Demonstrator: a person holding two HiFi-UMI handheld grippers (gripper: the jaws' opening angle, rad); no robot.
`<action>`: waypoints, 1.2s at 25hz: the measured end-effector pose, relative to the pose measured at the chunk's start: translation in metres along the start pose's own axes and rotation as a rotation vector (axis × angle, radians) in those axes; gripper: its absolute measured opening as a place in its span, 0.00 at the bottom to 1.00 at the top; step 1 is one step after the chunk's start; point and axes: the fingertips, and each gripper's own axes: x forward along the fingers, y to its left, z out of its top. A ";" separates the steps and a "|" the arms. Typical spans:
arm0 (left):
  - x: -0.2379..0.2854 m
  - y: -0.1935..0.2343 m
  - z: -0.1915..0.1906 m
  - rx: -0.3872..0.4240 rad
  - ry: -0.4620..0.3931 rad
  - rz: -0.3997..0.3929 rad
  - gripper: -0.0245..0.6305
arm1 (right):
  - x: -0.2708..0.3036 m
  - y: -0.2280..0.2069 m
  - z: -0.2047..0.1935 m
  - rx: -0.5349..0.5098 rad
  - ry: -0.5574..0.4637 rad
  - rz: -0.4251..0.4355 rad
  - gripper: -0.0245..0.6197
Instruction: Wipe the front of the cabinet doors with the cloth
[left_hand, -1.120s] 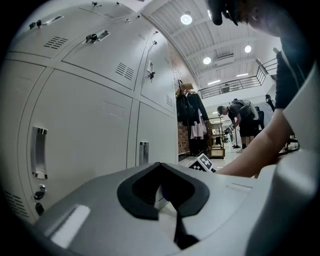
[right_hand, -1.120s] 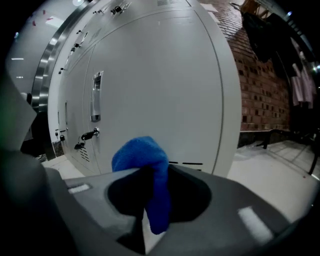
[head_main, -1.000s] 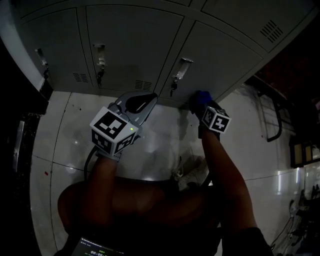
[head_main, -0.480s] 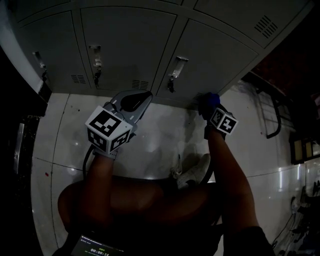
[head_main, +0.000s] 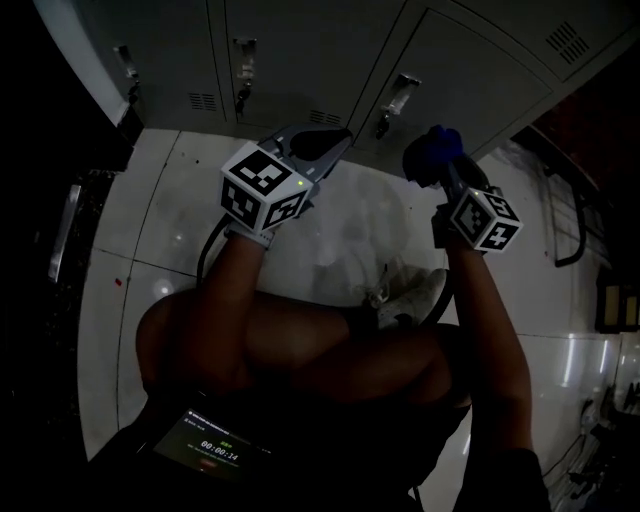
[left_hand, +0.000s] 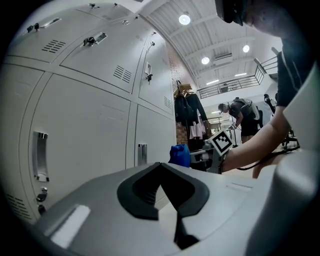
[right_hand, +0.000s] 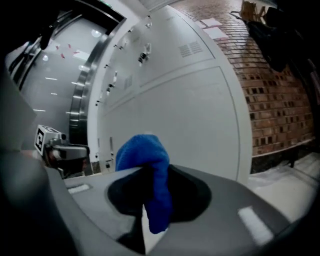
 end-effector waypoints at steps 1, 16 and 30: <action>-0.001 0.000 0.001 0.003 -0.001 0.002 0.04 | -0.002 0.019 0.009 -0.015 -0.021 0.052 0.16; -0.006 -0.021 -0.008 0.030 -0.013 -0.043 0.04 | -0.032 0.135 0.006 -0.145 -0.124 0.402 0.16; -0.010 -0.029 -0.002 0.013 -0.061 -0.058 0.04 | -0.032 0.126 0.001 -0.122 -0.107 0.406 0.16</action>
